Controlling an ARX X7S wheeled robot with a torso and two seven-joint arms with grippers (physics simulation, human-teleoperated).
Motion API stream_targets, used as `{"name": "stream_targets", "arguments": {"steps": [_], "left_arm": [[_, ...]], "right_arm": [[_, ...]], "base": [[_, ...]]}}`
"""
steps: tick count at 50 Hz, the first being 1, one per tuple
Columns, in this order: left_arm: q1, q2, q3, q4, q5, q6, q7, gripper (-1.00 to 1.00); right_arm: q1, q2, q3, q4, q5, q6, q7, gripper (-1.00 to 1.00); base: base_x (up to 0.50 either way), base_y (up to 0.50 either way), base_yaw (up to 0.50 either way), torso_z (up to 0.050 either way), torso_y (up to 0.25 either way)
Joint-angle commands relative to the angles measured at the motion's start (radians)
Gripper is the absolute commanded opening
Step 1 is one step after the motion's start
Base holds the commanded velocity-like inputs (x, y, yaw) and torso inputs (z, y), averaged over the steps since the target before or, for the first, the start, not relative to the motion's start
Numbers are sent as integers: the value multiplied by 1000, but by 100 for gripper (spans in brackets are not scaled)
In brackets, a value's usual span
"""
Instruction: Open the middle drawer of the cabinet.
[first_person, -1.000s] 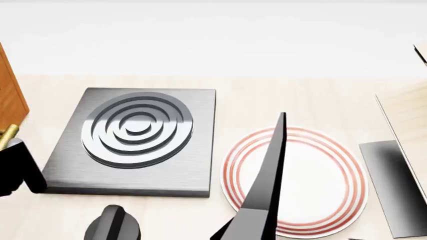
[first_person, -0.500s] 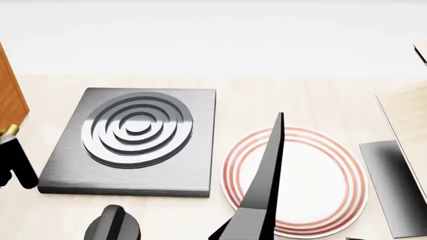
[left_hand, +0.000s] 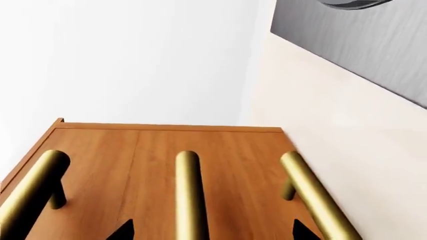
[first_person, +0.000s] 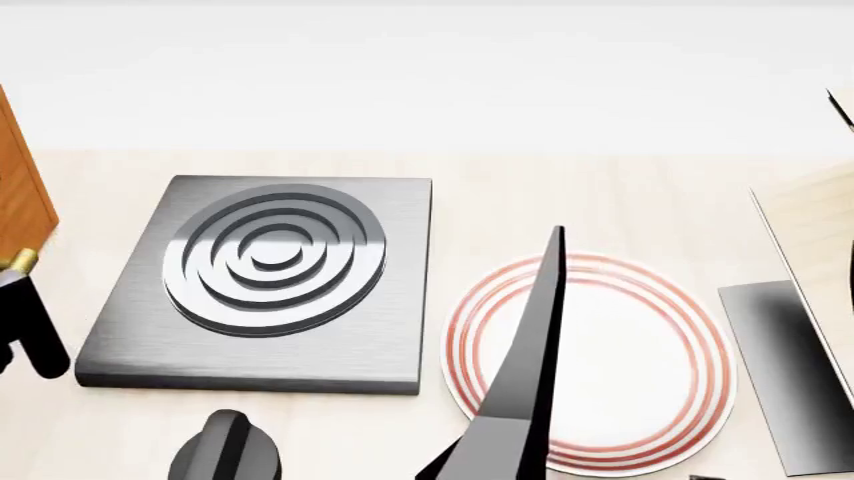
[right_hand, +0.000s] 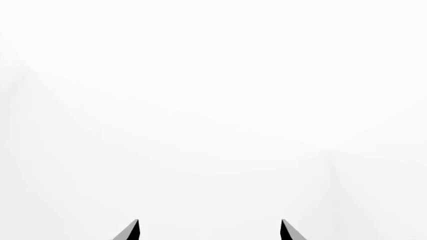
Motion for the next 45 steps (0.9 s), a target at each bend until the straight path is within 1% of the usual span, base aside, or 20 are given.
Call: {"name": "stream_targets", "arguments": {"steps": [1, 23, 45], "left_arm": [[-2, -1, 56, -2, -52, -31, -5, 100], [-24, -7, 116, -3, -122, -83, -12, 100], [-30, -3, 131, -3, -141, -95, -45, 100]], "right_arm": [[-2, 0, -5, 0, -4, 0, -1, 100], [-5, 0, -4, 0, -4, -2, -2, 100], [-5, 0, -13, 0, -8, 4, -4, 100]], "base": [[0, 0, 0, 0, 0], [0, 0, 0, 0, 0], [0, 0, 0, 0, 0]]}}
